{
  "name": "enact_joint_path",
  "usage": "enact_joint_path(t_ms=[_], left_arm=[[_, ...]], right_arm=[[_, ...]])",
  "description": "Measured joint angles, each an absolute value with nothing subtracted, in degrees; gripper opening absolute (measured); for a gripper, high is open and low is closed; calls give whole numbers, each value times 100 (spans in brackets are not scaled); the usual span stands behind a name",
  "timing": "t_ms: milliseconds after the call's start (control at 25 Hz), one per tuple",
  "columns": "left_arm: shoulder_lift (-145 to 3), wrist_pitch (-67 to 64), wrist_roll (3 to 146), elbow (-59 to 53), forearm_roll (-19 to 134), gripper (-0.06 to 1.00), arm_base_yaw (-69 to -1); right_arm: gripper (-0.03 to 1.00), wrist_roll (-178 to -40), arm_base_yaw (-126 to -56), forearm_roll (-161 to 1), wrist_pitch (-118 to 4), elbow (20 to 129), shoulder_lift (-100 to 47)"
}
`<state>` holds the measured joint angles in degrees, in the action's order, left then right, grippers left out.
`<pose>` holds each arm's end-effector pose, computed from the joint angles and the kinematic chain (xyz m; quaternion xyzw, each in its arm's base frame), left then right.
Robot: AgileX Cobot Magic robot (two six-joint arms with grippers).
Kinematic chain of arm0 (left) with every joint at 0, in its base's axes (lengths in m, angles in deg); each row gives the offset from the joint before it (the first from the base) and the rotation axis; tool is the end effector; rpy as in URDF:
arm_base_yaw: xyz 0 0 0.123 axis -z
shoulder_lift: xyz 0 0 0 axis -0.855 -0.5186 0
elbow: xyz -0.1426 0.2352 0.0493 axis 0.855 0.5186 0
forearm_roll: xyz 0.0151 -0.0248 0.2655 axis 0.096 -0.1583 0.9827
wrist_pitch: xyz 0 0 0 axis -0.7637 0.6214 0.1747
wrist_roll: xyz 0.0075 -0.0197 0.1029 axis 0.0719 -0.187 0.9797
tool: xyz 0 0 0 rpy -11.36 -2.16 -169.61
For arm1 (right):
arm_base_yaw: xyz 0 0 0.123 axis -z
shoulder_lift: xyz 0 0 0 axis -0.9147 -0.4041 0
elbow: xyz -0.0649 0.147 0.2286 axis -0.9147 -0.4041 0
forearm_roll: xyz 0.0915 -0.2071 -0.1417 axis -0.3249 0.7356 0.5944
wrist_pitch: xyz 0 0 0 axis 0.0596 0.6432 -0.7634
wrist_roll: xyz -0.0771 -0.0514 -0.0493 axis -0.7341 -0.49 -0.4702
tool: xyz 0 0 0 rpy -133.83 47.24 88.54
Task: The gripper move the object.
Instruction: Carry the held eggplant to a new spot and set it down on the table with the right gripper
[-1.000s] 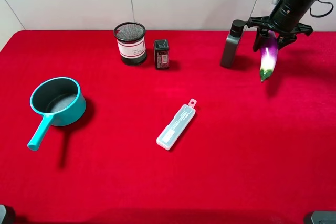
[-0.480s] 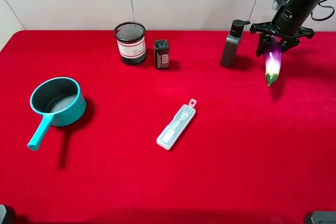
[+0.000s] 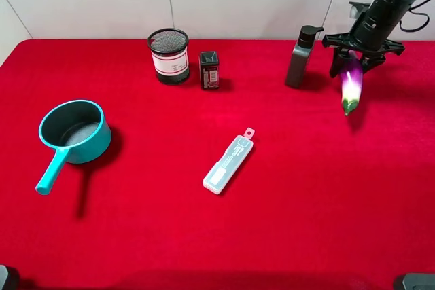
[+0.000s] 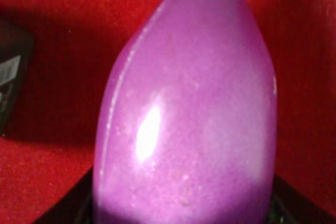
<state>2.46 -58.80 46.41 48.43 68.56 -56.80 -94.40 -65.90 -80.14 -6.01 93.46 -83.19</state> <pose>0.0270 -0.0042 0.2754 0.0617 0.8530 0.0007 0.5183 0.4628 0.0113 0.1067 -0.0325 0.9969 0.0628 0.0348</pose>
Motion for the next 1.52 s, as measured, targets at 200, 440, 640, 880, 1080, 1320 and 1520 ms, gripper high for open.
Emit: enact_joint_path(t_ms=[200,440,640,880,1080,1320,1520], left_arm=[[246,-5880,4641,4843,6856,98,-5680],[246,-5880,4641,4843,6856,98,-5680],[246,-5880,4641,4843,6856,98,-5680],[246,-5880,4641,4843,6856,98,-5680],[246,-5880,4641,4843,6856,98,-5680],[246,-5880,4641,4843,6856,98,-5680],[246,-5880,4641,4843,6856,98,-5680]], right_arm=[[56,-9460,-6590,-8014,-625,9346,-8319],[69,-9508,-6590,-8014,-625,9346,-8319],[69,-9526,-6590,-8014,-625,9346,-8319],[69,-9541,-6590,-8014,-566,9346,-8319],[69,-9546,-6590,-8014,-315,9346,-8309],[69,-9546,-6590,-8019,-131,9346,-8131],[69,-9546,-6590,-8058,19,9346,-7884]])
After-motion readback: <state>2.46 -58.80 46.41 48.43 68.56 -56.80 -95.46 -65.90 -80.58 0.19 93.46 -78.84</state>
